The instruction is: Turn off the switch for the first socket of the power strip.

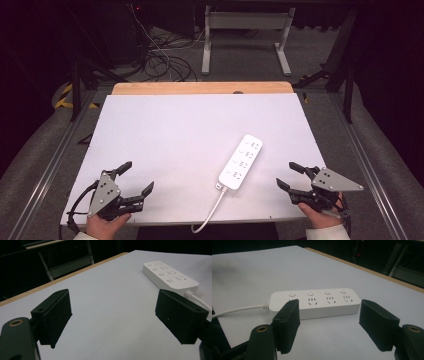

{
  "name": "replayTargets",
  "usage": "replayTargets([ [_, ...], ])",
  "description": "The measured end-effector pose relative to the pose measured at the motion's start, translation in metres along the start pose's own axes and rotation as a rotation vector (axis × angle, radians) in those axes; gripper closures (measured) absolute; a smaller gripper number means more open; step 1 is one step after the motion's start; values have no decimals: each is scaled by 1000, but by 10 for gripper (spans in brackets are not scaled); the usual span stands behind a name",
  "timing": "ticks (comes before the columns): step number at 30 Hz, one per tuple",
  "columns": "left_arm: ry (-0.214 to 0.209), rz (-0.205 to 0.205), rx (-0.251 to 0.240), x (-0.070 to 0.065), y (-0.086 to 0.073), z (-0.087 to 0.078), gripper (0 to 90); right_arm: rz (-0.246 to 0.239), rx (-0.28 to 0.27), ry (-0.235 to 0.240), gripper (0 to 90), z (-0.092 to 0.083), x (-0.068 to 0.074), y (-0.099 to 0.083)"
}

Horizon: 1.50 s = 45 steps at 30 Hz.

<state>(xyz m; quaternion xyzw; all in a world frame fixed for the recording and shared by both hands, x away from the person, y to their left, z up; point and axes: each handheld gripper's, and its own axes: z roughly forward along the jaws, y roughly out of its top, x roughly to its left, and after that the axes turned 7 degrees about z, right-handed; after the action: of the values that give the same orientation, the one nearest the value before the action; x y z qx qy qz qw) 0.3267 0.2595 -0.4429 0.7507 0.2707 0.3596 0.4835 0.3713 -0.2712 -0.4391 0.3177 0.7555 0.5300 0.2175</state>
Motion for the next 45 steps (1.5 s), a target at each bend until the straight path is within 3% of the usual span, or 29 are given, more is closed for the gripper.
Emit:
replayTargets([
  [11,4,-11,4,0,0,-2,148,-5,12,6,350,2,2,1],
  [14,7,-11,2,0,0,-2,152,5,49,11,357,3,3,2],
  [27,26,-11,6,1,0,-3,152,-11,60,14,417,2,5,10],
  [32,30,-16,5,1,0,-2,152,-11,88,18,380,7,6,18],
  [33,30,-17,6,1,0,-2,152,1,107,47,417,10,6,23],
  [36,29,-17,7,0,0,-2,152,1,122,73,463,16,6,29],
  [45,29,-17,7,0,0,-2,152,-14,131,114,466,35,13,50],
])
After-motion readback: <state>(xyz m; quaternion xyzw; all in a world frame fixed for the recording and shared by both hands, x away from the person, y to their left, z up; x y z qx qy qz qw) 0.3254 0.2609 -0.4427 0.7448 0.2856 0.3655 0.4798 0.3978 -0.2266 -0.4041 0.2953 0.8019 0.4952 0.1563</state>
